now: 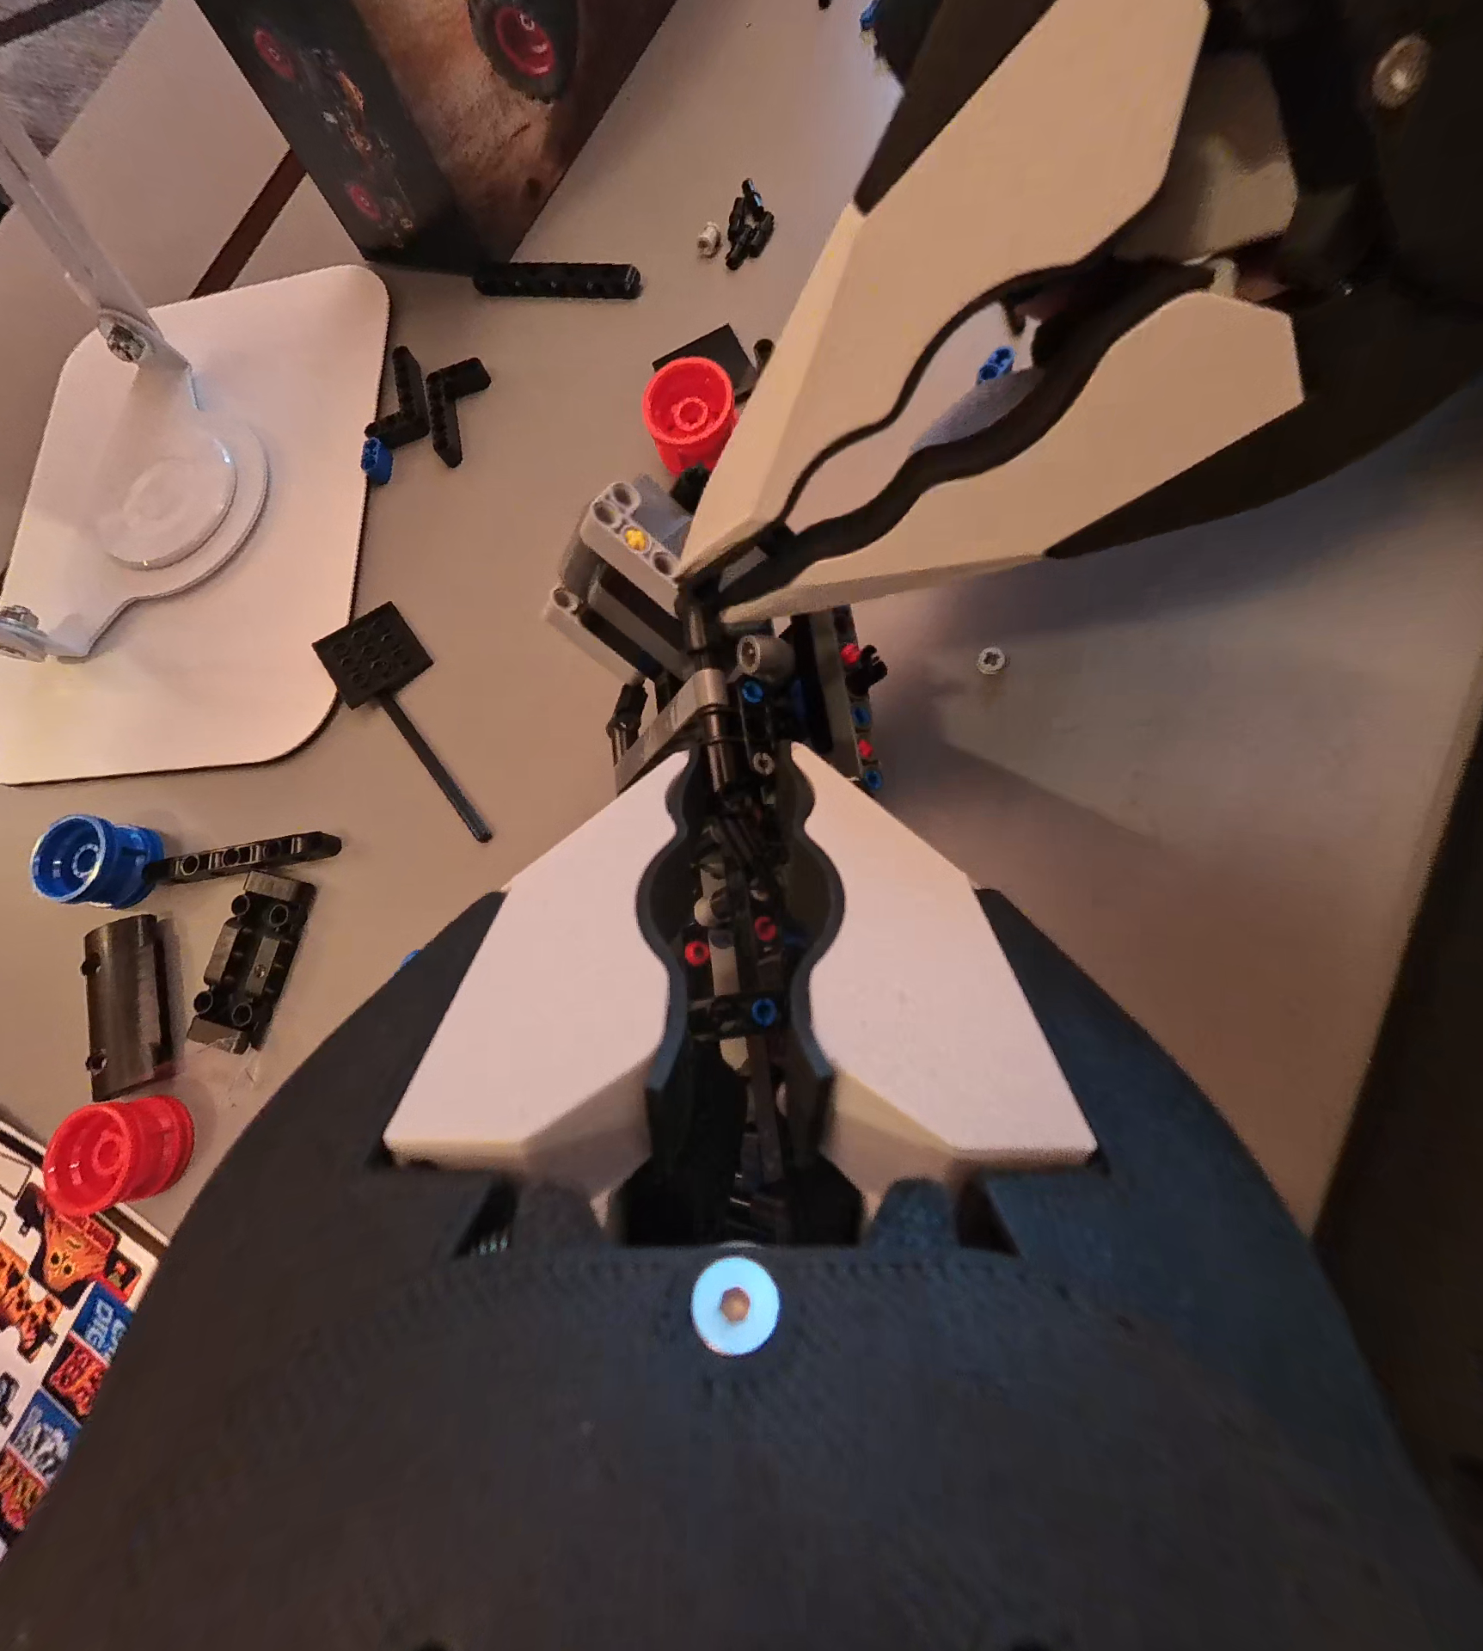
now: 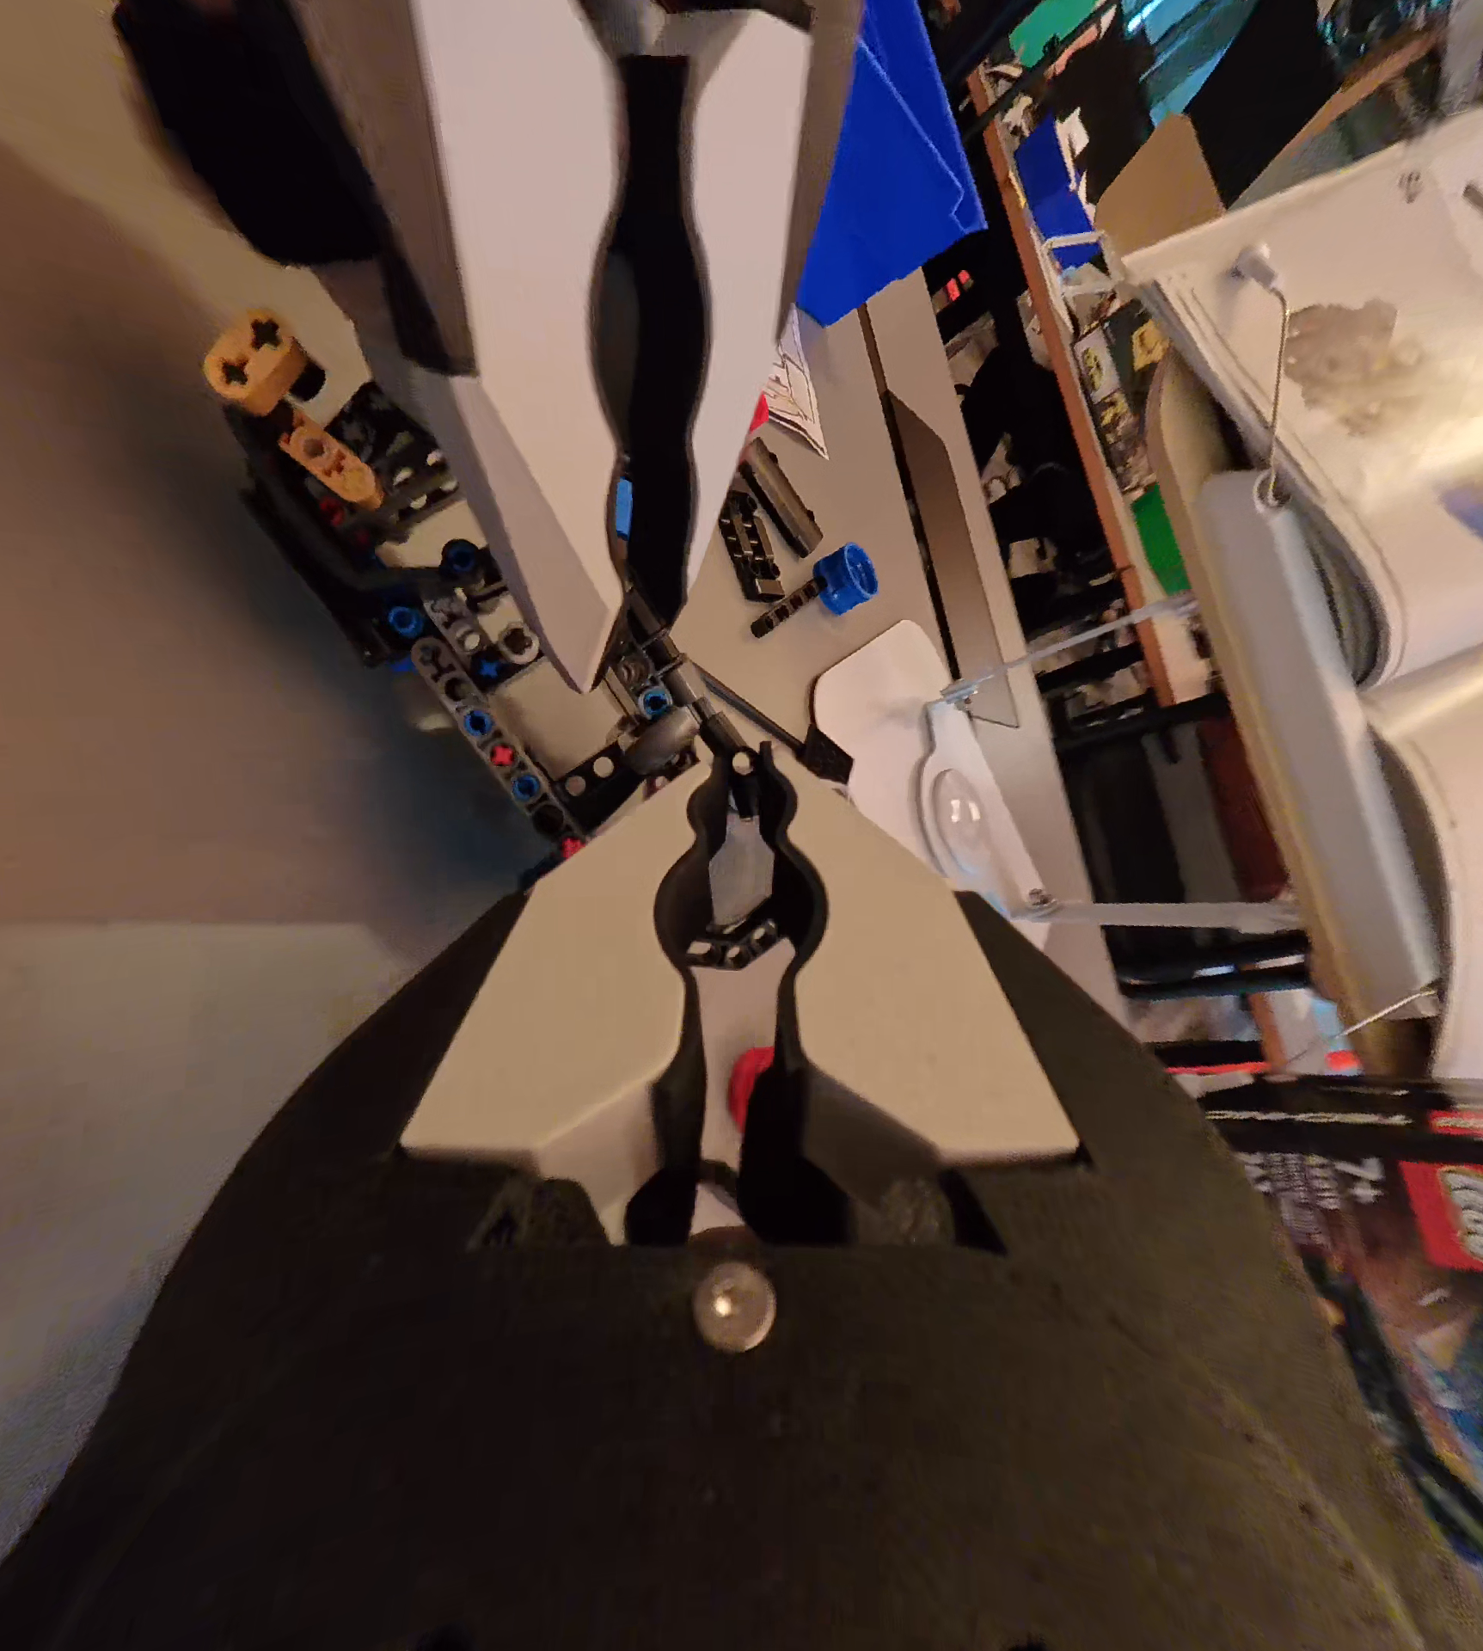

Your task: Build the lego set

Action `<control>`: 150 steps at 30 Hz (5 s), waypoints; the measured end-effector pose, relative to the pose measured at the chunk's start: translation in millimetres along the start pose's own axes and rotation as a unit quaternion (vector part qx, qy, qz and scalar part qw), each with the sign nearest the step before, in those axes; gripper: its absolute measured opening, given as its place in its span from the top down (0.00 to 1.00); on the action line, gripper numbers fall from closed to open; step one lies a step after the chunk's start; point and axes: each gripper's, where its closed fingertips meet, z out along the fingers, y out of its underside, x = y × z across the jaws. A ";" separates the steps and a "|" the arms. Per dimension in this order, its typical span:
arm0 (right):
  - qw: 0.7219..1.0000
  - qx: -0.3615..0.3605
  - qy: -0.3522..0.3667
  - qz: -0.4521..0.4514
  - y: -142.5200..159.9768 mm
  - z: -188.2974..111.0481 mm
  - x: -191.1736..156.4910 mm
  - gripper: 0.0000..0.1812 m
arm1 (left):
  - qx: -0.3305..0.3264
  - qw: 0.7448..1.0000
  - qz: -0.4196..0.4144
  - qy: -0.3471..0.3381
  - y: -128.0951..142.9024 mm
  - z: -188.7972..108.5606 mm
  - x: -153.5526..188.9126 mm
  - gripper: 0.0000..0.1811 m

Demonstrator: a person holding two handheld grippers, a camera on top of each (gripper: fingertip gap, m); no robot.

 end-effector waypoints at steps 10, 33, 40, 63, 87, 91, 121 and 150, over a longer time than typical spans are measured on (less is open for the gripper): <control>0.998 0.020 -0.032 0.060 -0.1 3.2 -1.9 0.98 | 0.002 1.000 0.001 -0.004 -0.1 0.6 -1.3 0.93; 0.990 0.008 -0.110 0.092 3.7 -17.3 -7.9 0.92 | -0.005 0.997 0.065 -0.028 -0.1 0.8 9.3 0.93; 0.985 -0.010 -0.099 0.141 41.5 -59.4 14.8 0.93 | -0.003 0.992 0.118 -0.035 0.6 -0.7 17.3 0.92; 0.941 -0.196 -0.029 0.274 186.0 -207.3 42.4 0.91 | -0.032 0.947 0.292 -0.127 15.2 -8.0 24.6 0.91; 0.917 -0.244 -0.145 0.281 225.5 -190.5 12.1 0.94 | 0.052 0.972 0.202 -0.112 8.7 -20.9 33.2 0.77; 0.916 -0.253 -0.160 0.266 225.1 -171.1 8.1 0.96 | 0.049 0.972 0.201 -0.115 11.3 -19.4 31.0 0.77; 0.859 -0.258 -0.208 0.389 247.3 -126.1 21.0 0.87 | 0.063 0.974 0.186 -0.113 10.8 -20.3 29.0 0.76; 0.904 -0.226 -0.234 0.277 222.9 -99.6 16.2 0.93 | 0.065 0.974 0.185 -0.112 9.5 -19.7 28.8 0.75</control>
